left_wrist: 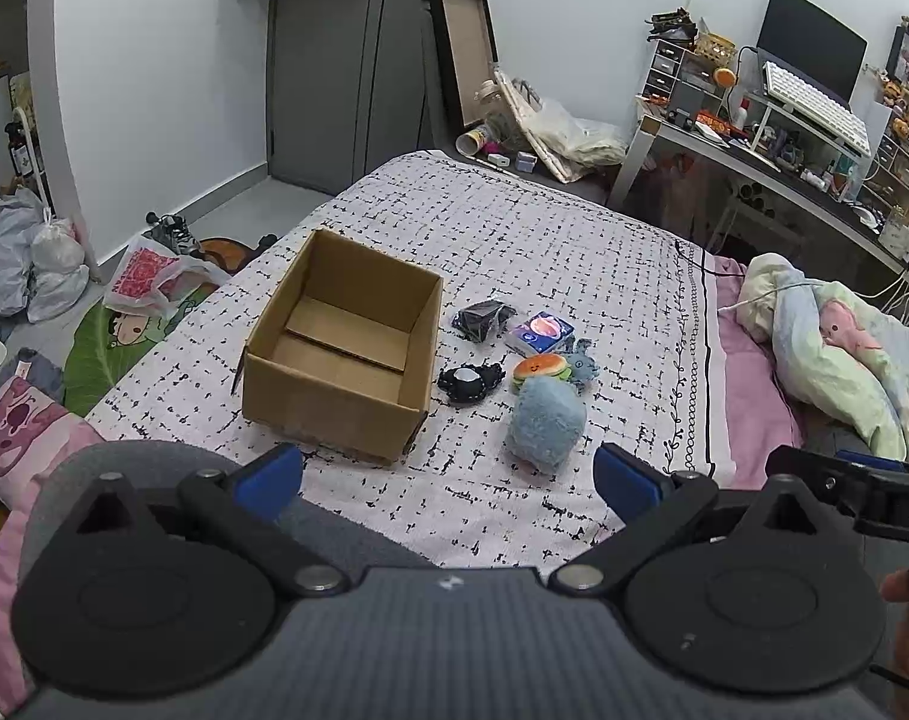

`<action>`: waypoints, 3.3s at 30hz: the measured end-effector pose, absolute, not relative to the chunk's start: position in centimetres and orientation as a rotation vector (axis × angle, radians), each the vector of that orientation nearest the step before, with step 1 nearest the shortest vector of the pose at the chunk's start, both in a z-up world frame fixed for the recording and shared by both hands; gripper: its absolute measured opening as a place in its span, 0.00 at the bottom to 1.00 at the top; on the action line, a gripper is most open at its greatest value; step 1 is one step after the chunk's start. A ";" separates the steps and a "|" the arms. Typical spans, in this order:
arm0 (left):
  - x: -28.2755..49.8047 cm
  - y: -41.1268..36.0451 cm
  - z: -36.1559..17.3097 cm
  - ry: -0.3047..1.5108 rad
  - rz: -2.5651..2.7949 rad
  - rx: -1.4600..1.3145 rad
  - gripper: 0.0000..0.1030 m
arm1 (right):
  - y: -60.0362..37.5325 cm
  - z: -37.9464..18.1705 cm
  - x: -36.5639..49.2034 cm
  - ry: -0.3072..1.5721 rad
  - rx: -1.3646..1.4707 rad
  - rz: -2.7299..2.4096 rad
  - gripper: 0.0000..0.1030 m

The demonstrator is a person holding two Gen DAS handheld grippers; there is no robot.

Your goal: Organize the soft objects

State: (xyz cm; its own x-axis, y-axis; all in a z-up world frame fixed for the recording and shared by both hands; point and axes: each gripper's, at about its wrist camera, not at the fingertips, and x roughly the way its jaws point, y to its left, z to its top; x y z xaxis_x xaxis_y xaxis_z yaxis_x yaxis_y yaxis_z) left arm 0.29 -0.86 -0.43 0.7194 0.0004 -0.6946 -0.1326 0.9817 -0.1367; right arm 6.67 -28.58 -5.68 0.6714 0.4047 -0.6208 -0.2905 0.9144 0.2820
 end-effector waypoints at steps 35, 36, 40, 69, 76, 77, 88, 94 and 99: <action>2.6 -1.6 -0.1 0.742 0.079 -0.190 0.99 | -29.9 -5.2 10.1 0.741 0.136 0.382 1.00; 2.9 -1.7 -0.3 0.745 0.079 -0.191 0.99 | -29.9 -5.3 10.4 0.745 0.137 0.383 1.00; 4.2 -2.1 -1.0 0.758 0.070 -0.201 0.99 | -30.1 -5.8 11.7 0.761 0.145 0.388 1.00; 15.2 -7.8 -8.9 0.893 -0.068 -0.145 0.92 | -34.4 -15.6 21.2 0.913 0.532 0.288 1.00; 17.0 -9.3 -11.7 0.935 -0.092 -0.137 0.80 | -34.9 -18.4 22.2 0.969 0.576 0.248 1.00; 17.3 -9.4 -12.1 0.944 -0.091 -0.141 0.78 | -34.8 -18.6 22.3 0.974 0.582 0.248 0.99; 18.7 -10.0 -15.2 1.007 -0.077 -0.101 0.64 | -34.3 -21.0 23.3 1.039 0.721 0.261 0.85; 19.5 -9.3 -16.7 1.003 -0.002 -0.055 0.64 | -32.4 -21.9 23.7 1.066 0.702 0.281 0.78; 19.8 -8.1 -17.0 0.995 0.025 -0.091 0.57 | -30.8 -22.3 23.7 1.059 0.707 0.332 0.74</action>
State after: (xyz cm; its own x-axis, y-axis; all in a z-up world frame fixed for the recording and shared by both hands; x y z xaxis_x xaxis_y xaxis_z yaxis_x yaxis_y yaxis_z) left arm 19.83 -8.14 -17.00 0.5445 -0.0202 -0.8385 -0.0627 0.9959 -0.0647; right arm 23.74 -30.77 -22.26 0.4680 0.5672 -0.6777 0.0795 0.7368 0.6715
